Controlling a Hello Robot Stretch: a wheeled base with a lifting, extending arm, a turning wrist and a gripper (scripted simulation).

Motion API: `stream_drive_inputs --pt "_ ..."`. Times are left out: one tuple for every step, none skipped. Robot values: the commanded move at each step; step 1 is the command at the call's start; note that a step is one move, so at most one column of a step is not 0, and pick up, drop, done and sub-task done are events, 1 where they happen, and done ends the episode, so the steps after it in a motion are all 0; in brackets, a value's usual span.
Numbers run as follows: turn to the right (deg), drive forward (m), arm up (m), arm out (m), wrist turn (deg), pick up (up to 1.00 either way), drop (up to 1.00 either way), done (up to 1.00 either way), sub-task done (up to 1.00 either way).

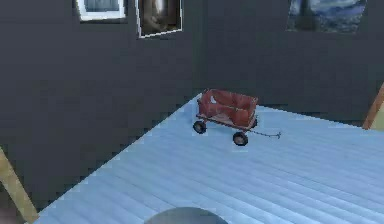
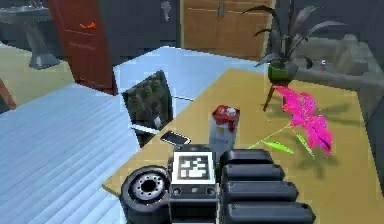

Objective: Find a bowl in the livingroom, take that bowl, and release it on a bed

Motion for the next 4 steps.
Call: stream_drive_inputs --pt "-45.0 0.00 0.00 0.00 0.0 0.00 0.00 0.00 0.00" --pt "-15.0 0.00 0.00 0.00 0.0 0.00 0.00 0.00 0.00" --pt "0.0 0.20 0.00 0.00 0.0 0.00 0.00 0.00 0.00" --pt "45.0 0.00 0.00 0.00 0.0 0.00 0.00 0.00 0.00"
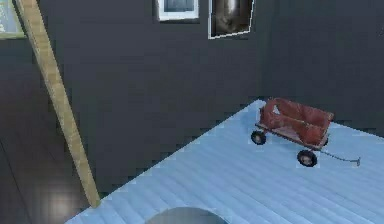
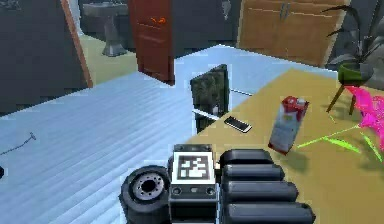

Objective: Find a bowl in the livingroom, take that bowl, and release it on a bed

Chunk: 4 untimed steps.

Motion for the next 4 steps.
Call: stream_drive_inputs --pt "39.0 0.00 0.00 0.00 0.0 0.00 0.00 0.00 0.00" --pt "0.0 0.75 0.00 0.00 0.0 0.00 0.00 0.00 0.00" --pt "39.0 0.00 0.00 0.00 0.0 0.00 0.00 0.00 0.00" --pt "0.0 1.00 0.00 0.00 0.0 0.00 0.00 0.00 0.00"
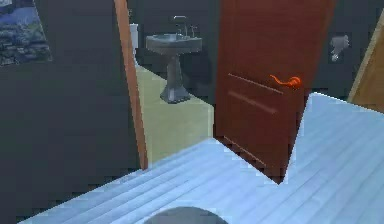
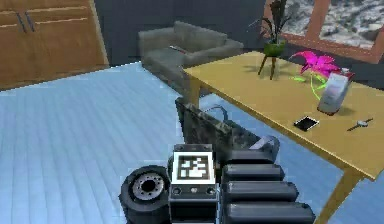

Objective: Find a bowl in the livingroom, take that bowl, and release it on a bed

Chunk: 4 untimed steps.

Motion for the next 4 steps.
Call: stream_drive_inputs --pt "0.0 1.00 0.00 0.00 0.0 0.00 0.00 0.00 0.00" --pt "3.0 0.00 0.00 0.00 0.0 0.00 0.00 0.00 0.00" --pt "0.0 0.20 0.00 0.00 0.0 0.00 0.00 0.00 0.00" --pt "-15.0 0.00 0.00 0.00 0.0 0.00 0.00 0.00 0.00"
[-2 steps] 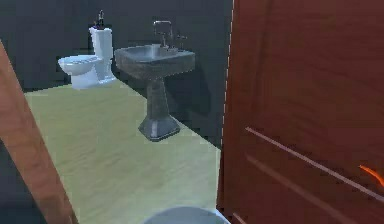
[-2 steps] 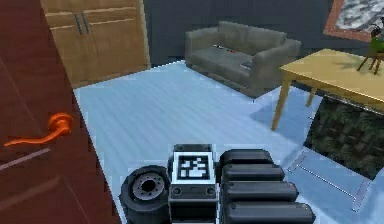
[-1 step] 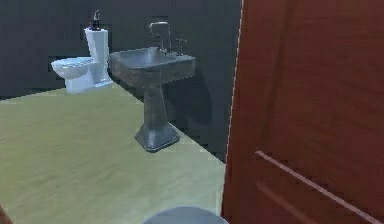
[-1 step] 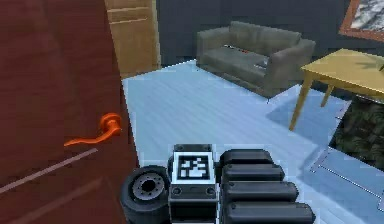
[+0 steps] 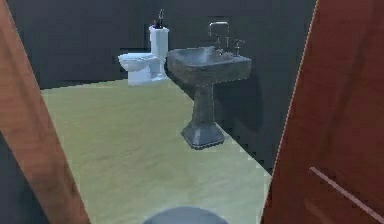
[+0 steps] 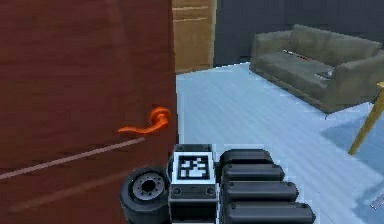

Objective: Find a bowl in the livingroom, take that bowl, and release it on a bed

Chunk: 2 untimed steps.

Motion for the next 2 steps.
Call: stream_drive_inputs --pt "0.0 0.80 0.00 0.00 0.0 0.00 0.00 0.00 0.00" --pt "-45.0 0.00 0.00 0.00 0.0 0.00 0.00 0.00 0.00"
